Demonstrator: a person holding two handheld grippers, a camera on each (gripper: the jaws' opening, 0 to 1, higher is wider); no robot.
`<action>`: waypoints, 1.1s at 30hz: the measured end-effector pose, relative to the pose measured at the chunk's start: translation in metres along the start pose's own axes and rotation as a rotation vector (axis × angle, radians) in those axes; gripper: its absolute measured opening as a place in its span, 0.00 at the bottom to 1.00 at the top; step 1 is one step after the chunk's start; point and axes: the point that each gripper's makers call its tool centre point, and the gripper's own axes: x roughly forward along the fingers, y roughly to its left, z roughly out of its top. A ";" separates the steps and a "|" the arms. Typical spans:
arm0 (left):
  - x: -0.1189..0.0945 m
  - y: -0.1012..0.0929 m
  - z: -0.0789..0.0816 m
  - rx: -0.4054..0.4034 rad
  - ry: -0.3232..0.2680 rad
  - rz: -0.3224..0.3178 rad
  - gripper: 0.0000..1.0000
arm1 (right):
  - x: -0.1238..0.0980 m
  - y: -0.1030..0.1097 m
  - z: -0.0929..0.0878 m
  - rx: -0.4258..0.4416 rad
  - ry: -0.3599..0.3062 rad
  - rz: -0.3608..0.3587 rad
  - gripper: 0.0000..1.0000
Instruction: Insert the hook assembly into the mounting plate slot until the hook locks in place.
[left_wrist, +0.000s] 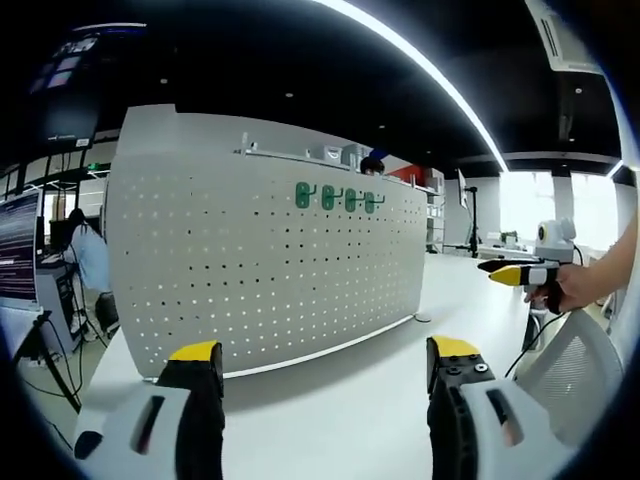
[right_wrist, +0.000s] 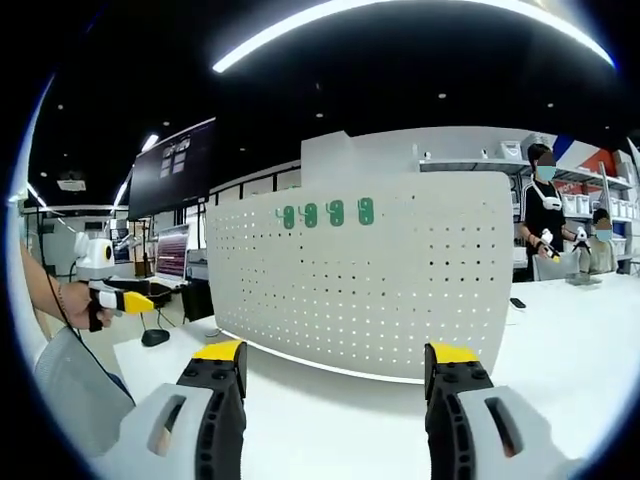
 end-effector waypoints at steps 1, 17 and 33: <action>0.000 0.001 -0.001 -0.003 0.001 0.003 0.86 | 0.000 0.001 0.000 -0.001 0.002 0.001 0.70; -0.003 0.005 -0.002 -0.010 -0.003 0.020 0.85 | 0.000 0.005 -0.005 -0.004 0.017 0.017 0.70; -0.004 0.003 -0.006 0.000 0.013 0.018 0.85 | -0.001 0.003 -0.008 0.007 0.019 0.014 0.68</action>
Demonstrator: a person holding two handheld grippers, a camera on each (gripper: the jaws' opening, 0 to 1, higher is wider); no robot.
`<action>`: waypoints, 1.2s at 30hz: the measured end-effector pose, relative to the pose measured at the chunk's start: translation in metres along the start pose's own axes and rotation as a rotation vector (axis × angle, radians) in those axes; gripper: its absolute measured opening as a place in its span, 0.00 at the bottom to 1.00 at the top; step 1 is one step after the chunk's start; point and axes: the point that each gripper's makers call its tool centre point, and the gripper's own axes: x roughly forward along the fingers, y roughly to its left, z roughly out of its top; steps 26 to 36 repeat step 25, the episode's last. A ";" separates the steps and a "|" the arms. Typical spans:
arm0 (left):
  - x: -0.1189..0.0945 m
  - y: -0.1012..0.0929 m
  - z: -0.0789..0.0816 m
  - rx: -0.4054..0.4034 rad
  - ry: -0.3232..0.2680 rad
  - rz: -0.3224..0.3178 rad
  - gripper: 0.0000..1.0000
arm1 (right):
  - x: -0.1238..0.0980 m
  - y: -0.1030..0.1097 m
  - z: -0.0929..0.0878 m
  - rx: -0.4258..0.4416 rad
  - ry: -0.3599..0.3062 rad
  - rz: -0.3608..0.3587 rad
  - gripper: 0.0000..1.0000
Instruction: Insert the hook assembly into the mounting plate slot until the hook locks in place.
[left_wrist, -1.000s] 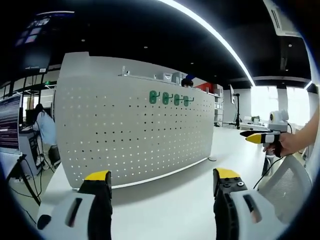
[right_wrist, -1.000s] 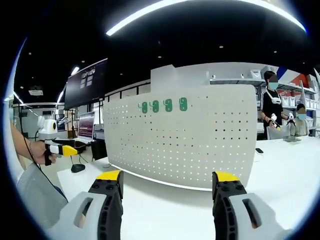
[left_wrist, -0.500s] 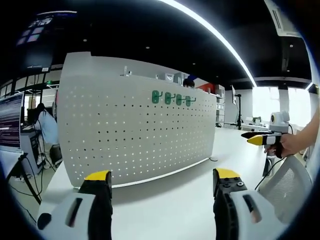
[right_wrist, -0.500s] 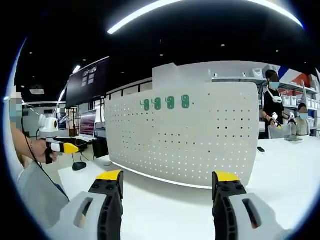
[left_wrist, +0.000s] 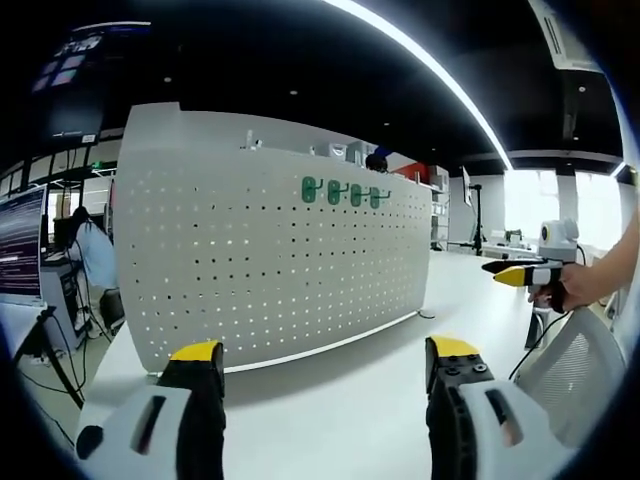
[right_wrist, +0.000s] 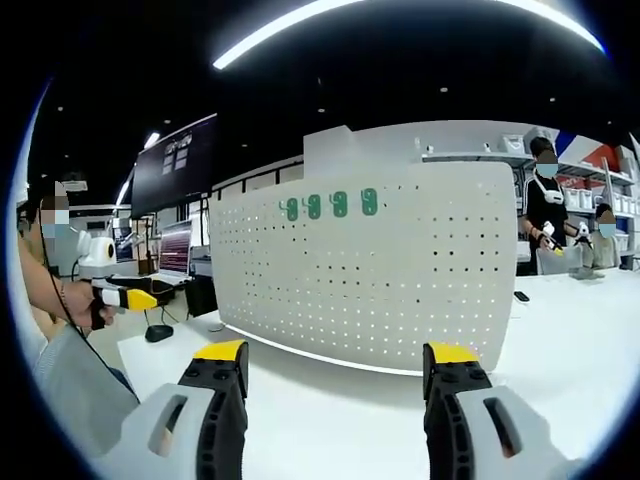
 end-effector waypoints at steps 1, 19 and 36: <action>0.000 0.000 0.000 0.000 0.001 0.000 0.85 | 0.000 0.000 -0.001 0.001 0.003 -0.001 0.68; 0.000 -0.002 -0.002 0.008 0.008 -0.007 0.84 | -0.001 -0.001 -0.002 0.006 0.007 -0.004 0.67; 0.000 -0.003 -0.002 0.010 0.011 -0.009 0.84 | -0.001 -0.001 -0.002 0.008 0.008 -0.003 0.67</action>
